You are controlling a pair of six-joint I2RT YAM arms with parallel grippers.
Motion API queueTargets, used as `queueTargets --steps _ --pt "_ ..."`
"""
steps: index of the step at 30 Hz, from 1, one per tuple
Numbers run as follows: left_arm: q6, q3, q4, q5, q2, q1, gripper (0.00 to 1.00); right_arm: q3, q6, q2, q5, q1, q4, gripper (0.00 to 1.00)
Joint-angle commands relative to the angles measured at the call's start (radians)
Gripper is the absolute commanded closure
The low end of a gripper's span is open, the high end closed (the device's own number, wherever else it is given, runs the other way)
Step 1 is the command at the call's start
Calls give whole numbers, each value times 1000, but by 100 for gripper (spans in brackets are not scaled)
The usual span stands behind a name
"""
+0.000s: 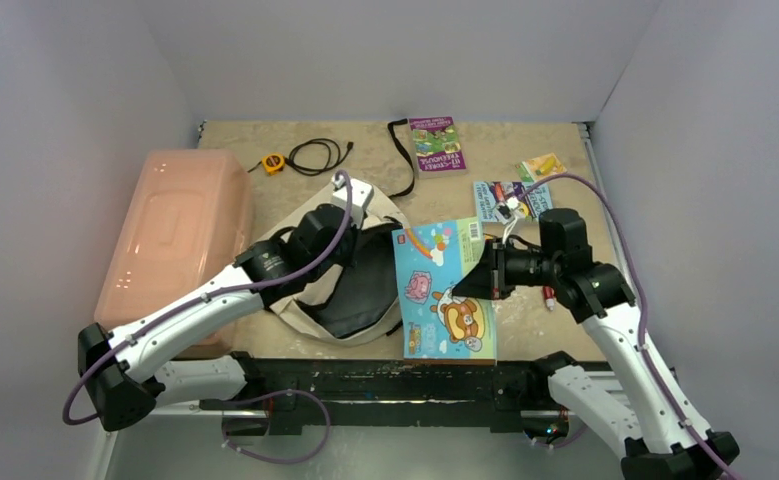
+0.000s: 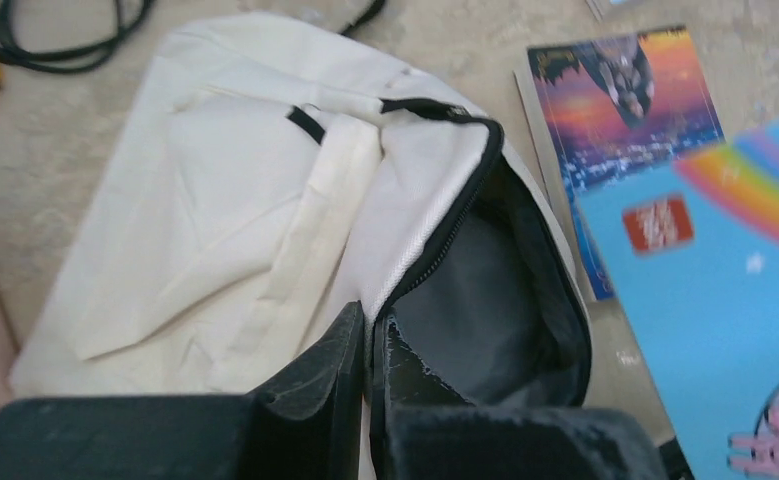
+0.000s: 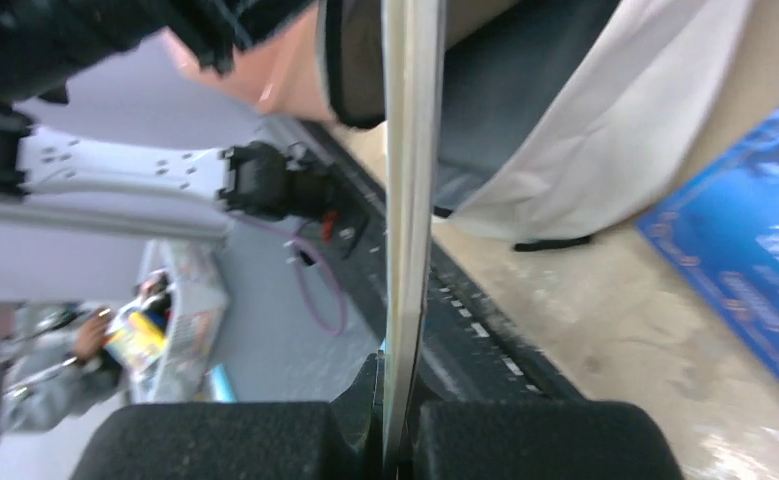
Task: Pack the student bag
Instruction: Place the book in the student bag.
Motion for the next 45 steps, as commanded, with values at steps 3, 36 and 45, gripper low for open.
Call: queueTargets --steps 3,36,45 --pt "79 139 38 -175 -49 5 100 -63 128 13 -259 75 176 100" --pt "-33 183 31 67 -51 -5 100 -351 1232 432 250 223 1022 100" --pt "-6 218 -5 87 -47 -13 100 -274 1349 511 389 274 1075 100"
